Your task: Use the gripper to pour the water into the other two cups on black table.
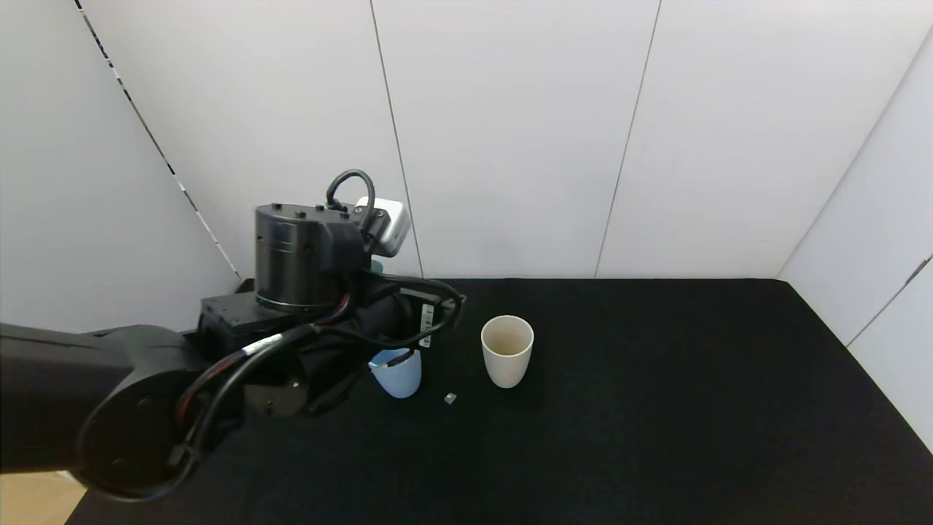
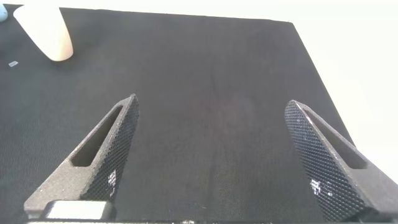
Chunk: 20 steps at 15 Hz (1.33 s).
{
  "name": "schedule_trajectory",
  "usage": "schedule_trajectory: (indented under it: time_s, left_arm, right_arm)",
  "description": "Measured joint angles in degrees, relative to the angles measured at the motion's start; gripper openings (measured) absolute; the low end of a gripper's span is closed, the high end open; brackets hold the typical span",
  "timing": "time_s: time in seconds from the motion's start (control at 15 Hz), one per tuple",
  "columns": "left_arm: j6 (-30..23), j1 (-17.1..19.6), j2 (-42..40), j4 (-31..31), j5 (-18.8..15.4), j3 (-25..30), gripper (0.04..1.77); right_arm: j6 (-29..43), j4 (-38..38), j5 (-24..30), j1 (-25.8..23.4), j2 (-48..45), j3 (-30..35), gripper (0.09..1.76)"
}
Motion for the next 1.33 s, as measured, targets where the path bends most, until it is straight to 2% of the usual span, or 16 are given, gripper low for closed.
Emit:
schedule_trajectory:
  time_s: [0.13,0.47,0.8,1.07,1.33]
  left_arm:
    - [0.0,0.1,-4.8,0.4,2.5,5.2,1.71]
    - [0.0,0.1,-17.6,1.2,5.3,17.3,1.72]
    - [-0.3,0.1,-32.2,12.4,6.5,22.0,1.72]
    - [-0.2,1.6,-43.1,20.4,4.6,23.1,1.72]
    - [-0.1,7.2,-51.0,25.4,-2.0,24.0,1.72]
  right_arm:
    - [0.0,0.0,0.0,0.0,0.0,0.0,1.71]
    - [0.0,0.0,0.0,0.0,0.0,0.0,1.71]
    - [0.0,0.0,0.0,0.0,0.0,0.0,1.71]
    - [0.0,0.0,0.0,0.0,0.0,0.0,1.71]
    - [0.0,0.0,0.0,0.0,0.0,0.0,1.71]
